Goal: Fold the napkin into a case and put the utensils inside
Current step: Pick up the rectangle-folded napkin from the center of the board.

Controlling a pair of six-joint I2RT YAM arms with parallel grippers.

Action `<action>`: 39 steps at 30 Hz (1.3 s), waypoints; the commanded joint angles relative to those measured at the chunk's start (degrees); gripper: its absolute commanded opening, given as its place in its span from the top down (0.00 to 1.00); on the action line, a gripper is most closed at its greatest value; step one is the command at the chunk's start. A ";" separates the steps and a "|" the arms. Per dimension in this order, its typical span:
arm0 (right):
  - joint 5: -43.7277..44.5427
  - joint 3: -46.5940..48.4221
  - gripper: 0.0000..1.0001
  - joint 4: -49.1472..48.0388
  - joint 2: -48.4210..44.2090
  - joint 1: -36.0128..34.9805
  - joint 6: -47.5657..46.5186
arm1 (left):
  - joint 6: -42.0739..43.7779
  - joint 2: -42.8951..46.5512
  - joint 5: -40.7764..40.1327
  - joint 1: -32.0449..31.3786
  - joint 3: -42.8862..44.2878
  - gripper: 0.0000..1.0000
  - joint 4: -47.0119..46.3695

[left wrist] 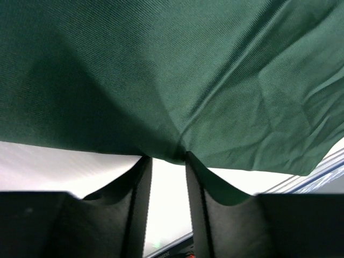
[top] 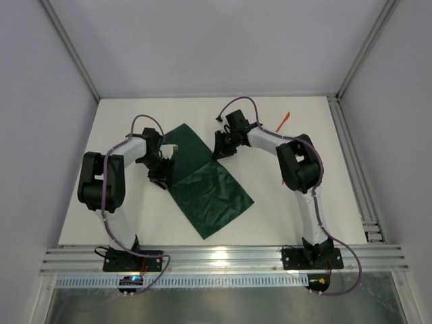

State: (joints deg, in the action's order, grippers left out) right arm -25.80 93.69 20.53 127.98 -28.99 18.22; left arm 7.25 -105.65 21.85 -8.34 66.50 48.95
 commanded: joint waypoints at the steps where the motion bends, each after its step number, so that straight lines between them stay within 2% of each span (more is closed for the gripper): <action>1: -0.39 -1.32 0.76 0.30 0.25 -0.10 -0.03 | -0.39 -2.11 0.48 -0.10 0.56 0.68 -3.07; 6: -0.83 -0.97 0.82 -0.23 0.16 -0.10 0.33 | -0.48 -2.90 -0.49 -0.10 1.53 0.80 -3.51; 8: -1.09 -0.79 0.85 -0.32 0.16 -0.10 0.41 | -0.57 -2.90 -1.01 -0.10 1.62 0.95 -3.95; 9: -1.27 -0.70 0.89 -0.32 -0.01 -0.10 0.42 | -0.57 -2.73 -1.28 -0.10 1.62 1.00 -4.12; 13: -2.41 -0.70 0.96 -0.49 -1.33 -0.10 0.77 | 0.05 -0.97 -2.77 -0.01 1.18 1.00 -4.48; 26: -4.70 -3.86 0.96 -4.62 -16.87 -0.01 4.02 | 5.23 15.90 -11.21 0.08 3.72 1.00 0.44; 34: -3.82 -5.89 0.96 -4.89 -27.60 -0.27 5.60 | 7.87 26.35 -13.67 0.16 11.27 1.00 8.08; 39: -0.40 -6.94 0.96 -2.35 -36.48 -2.99 4.90 | 8.84 31.81 -13.41 0.16 16.55 1.00 14.06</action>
State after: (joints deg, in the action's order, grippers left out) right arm -29.04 86.98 17.89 97.82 -30.35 22.92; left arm 14.28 -78.02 9.98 -8.45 79.22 57.06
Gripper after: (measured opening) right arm 0.042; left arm 0.004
